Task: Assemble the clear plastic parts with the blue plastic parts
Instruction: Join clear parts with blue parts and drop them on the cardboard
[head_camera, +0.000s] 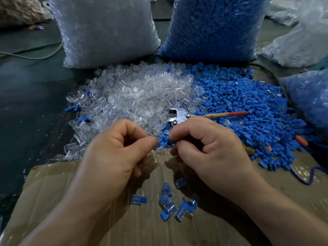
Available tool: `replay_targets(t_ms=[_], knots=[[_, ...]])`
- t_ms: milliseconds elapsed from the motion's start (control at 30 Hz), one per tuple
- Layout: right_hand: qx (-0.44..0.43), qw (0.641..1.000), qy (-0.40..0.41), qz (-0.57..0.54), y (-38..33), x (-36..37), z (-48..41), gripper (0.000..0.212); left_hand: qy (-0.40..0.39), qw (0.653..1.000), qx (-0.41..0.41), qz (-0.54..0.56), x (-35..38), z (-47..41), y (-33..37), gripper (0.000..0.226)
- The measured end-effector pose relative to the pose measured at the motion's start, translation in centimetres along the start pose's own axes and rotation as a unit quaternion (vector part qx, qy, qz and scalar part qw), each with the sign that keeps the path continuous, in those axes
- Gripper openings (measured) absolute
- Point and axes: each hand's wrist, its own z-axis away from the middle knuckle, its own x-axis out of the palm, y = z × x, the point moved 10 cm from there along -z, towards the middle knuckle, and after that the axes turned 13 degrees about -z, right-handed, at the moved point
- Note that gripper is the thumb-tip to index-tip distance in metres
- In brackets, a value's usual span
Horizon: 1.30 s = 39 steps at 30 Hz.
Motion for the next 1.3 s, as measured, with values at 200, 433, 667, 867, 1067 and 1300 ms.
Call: replay_targets(t_ms=[200, 433, 667, 867, 1067, 1300], knots=[[-0.075, 0.992, -0.003, 0.106, -1.6, 0.6, 0.4, 0.024, -0.058, 0.997, -0.027, 0.052, 1.7, 0.5, -0.2, 0.026], [-0.096, 0.974, -0.030, 0.205, -2.2, 1.6, 0.3, 0.029, -0.053, 0.998, 0.020, 0.013, 2.1, 0.8, 1.7, 0.016], [-0.158, 0.968, -0.068, 0.184, -3.7, 2.7, 0.5, 0.031, -0.087, 0.990, -0.017, 0.114, 2.0, 0.6, 1.0, 0.025], [-0.086, 0.961, -0.038, 0.259, -1.9, 0.8, -0.2, 0.045, -0.026, 0.989, -0.018, 0.143, 0.0, 0.0, -0.3, 0.019], [0.134, 0.862, -0.089, 0.480, 4.5, -4.0, -1.0, 0.071, -0.037, 0.983, -0.029, 0.179, 0.0, -1.1, -1.4, 0.018], [0.145, 0.848, -0.101, 0.500, 5.1, -4.6, -1.4, 0.072, -0.096, 0.983, -0.041, 0.151, 2.0, -0.3, -1.4, 0.021]])
